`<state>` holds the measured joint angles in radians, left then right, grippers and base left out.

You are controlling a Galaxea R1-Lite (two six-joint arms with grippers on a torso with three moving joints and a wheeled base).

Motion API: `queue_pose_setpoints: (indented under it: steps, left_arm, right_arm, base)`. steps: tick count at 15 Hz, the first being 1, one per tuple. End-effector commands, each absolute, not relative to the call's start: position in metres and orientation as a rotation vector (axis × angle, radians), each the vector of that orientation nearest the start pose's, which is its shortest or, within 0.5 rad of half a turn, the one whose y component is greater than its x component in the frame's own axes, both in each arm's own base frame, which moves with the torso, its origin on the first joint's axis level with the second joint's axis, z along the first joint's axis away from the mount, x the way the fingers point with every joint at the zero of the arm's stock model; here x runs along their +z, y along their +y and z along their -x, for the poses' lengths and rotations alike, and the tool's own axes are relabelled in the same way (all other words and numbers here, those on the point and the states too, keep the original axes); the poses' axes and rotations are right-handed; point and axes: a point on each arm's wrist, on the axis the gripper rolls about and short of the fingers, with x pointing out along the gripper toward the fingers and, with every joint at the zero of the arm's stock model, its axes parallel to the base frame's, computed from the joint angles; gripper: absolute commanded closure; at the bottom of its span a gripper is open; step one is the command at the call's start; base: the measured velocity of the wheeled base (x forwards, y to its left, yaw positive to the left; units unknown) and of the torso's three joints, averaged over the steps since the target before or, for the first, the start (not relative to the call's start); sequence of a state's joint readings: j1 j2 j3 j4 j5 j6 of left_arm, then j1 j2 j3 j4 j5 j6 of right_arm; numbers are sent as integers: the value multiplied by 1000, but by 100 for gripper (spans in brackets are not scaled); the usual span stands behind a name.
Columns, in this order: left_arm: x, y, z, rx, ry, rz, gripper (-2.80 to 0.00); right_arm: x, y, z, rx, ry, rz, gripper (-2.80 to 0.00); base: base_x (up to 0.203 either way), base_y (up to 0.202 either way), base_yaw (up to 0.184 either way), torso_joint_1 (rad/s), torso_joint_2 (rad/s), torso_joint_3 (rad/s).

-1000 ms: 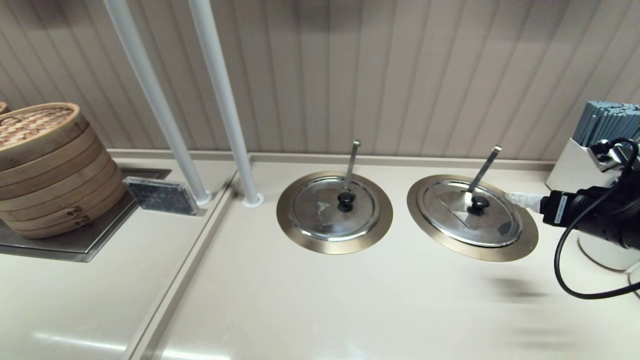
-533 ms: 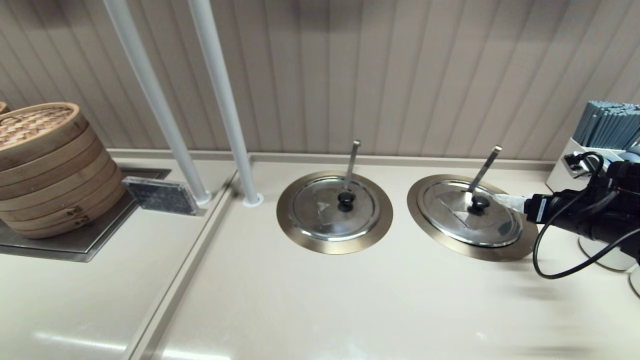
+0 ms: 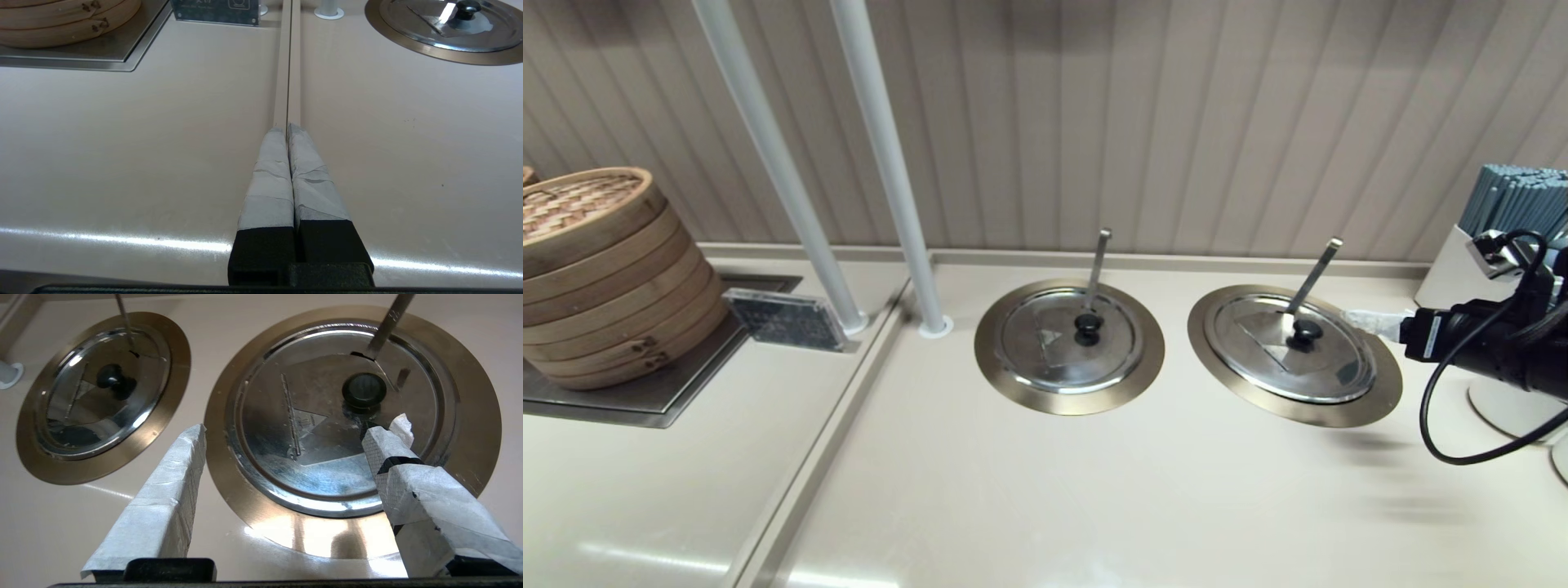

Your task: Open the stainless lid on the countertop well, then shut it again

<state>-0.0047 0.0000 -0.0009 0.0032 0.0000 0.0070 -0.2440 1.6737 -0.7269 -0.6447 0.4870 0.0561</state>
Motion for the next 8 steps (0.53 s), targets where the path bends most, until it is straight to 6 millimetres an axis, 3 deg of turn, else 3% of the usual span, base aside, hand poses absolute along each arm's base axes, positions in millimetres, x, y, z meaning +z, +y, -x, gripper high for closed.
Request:
queue_pose_setpoints:
  steps: [1, 6, 8]
  left_arm:
    - [76, 0, 23, -5, 2, -8, 0]
    - [76, 0, 23, -5, 2, -7, 0]
    - [76, 0, 23, -5, 2, -6, 0]
  right_arm:
    - [203, -46, -254, 279, 180, -122, -280]
    - [214, -32, -236, 322, 140, -110, -280]
    - [228, -28, -214, 314, 78, -86, -280]
  base:
    - [0, 0, 0, 0, 0, 0]
    - [0, 0, 0, 0, 0, 0]
    - [0, 0, 0, 0, 0, 0]
